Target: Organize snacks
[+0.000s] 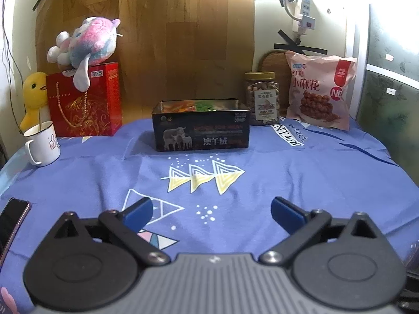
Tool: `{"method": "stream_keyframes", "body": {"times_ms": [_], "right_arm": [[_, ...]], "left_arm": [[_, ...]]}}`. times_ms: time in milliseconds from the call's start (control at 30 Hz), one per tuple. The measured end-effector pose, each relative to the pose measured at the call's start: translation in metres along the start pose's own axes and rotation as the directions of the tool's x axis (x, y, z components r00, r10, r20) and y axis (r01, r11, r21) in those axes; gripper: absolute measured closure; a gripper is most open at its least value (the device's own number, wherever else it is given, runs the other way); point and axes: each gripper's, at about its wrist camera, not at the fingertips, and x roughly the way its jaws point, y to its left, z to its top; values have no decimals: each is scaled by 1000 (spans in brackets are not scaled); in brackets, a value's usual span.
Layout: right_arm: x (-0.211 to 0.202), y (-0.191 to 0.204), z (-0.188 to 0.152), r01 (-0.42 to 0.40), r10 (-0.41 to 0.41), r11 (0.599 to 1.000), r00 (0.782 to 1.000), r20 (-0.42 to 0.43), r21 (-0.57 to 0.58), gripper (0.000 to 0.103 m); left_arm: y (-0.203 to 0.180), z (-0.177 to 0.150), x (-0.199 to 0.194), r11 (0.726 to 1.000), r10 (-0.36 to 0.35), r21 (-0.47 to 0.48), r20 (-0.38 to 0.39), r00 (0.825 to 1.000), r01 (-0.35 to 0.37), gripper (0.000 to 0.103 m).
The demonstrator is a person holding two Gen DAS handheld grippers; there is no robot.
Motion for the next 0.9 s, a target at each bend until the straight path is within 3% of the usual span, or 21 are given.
{"method": "stream_keyframes", "body": {"times_ms": [300, 767, 900], "right_arm": [[17, 7, 0, 0, -1, 1000, 999, -43, -12, 53], [20, 13, -1, 19, -20, 1000, 998, -56, -23, 53], [18, 13, -2, 23, -24, 999, 999, -44, -26, 53]], "left_arm": [[12, 4, 4, 1000, 7, -5, -27, 1000, -7, 0], [29, 10, -7, 999, -22, -35, 47, 999, 24, 0], [28, 10, -11, 999, 39, -14, 75, 996, -38, 0]]}}
